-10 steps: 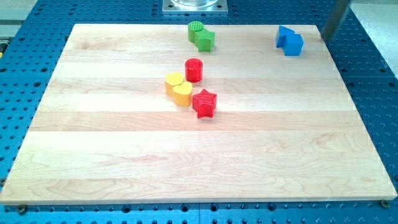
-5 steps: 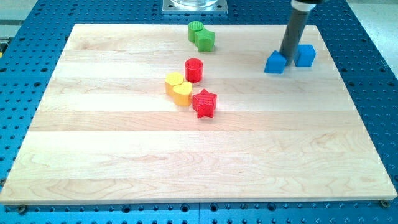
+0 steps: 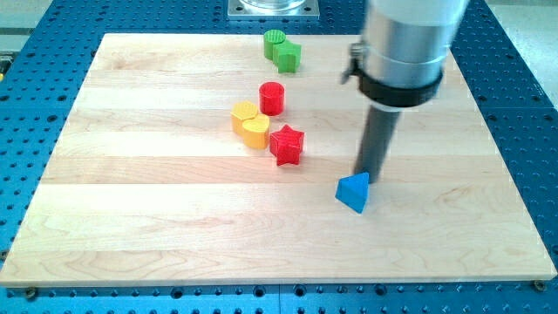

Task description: Push the triangle to the bottom center

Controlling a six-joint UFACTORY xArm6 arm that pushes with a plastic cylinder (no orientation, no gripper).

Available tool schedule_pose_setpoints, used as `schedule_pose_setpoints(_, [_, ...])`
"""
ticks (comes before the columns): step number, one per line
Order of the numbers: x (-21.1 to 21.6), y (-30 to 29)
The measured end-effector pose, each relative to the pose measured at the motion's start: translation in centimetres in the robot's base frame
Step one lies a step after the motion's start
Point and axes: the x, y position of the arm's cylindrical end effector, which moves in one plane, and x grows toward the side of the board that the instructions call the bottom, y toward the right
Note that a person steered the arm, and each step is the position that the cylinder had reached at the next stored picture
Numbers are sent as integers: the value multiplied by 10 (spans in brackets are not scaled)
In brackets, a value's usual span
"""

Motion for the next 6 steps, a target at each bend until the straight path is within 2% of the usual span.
schedule_pose_setpoints(1, [20, -1])
schedule_pose_setpoints(2, [29, -73])
schedule_pose_setpoints(3, [30, -118])
schedule_pose_setpoints(5, [70, -125])
schedule_pose_setpoints(6, [41, -74])
